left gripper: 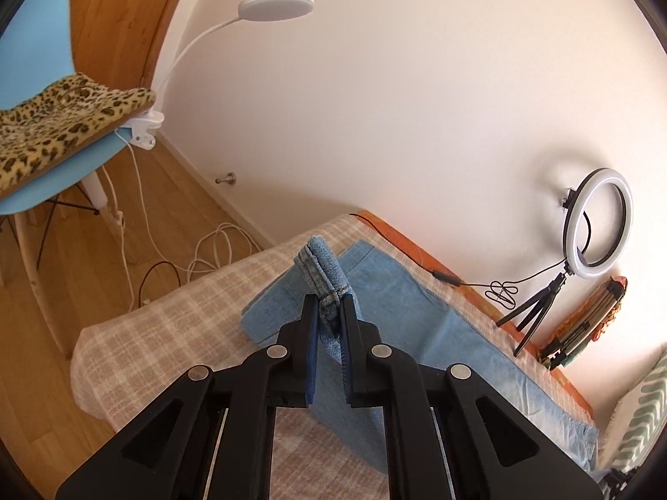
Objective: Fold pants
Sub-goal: 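Lift the gripped leg with both tools and fold it over the other leg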
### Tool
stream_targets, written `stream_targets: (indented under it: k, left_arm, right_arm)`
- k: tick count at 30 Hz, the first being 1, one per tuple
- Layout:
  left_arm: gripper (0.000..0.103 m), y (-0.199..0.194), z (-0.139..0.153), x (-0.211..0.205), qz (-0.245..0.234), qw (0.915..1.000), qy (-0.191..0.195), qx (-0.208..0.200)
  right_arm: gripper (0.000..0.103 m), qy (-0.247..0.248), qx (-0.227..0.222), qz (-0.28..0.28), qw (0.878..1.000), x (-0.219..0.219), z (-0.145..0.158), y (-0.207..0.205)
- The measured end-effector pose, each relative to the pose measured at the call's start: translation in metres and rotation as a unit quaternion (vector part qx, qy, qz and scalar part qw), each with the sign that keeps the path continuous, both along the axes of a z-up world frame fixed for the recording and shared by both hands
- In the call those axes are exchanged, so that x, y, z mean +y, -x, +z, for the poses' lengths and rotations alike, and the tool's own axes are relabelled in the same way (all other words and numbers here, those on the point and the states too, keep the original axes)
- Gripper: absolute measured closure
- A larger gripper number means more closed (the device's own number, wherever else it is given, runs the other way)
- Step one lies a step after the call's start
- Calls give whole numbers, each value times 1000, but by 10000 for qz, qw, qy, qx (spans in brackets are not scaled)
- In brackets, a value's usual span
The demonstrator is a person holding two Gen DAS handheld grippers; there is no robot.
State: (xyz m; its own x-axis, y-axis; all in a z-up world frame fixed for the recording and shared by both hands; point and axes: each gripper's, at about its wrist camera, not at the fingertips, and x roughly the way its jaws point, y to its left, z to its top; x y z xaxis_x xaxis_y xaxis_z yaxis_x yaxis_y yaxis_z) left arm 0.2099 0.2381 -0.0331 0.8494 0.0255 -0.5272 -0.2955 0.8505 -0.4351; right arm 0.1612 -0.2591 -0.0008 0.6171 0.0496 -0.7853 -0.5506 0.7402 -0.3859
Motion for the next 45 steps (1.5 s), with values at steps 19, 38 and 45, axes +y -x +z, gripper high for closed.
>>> stream_targets:
  k: [19, 38, 45]
  left_arm:
    - [95, -210, -21, -73, -159, 9876, -1382, 731]
    - [61, -267, -25, -57, -295, 9748, -1883, 1161]
    - [61, -213, -29, -18, -444, 9729, -1833, 1335]
  right_arm:
    - [102, 529, 186, -556, 9969, -9, -76, -220]
    - [102, 797, 1091, -661, 9886, -9, -171, -261]
    - [72, 582, 967, -867, 9898, -13, -160, -263]
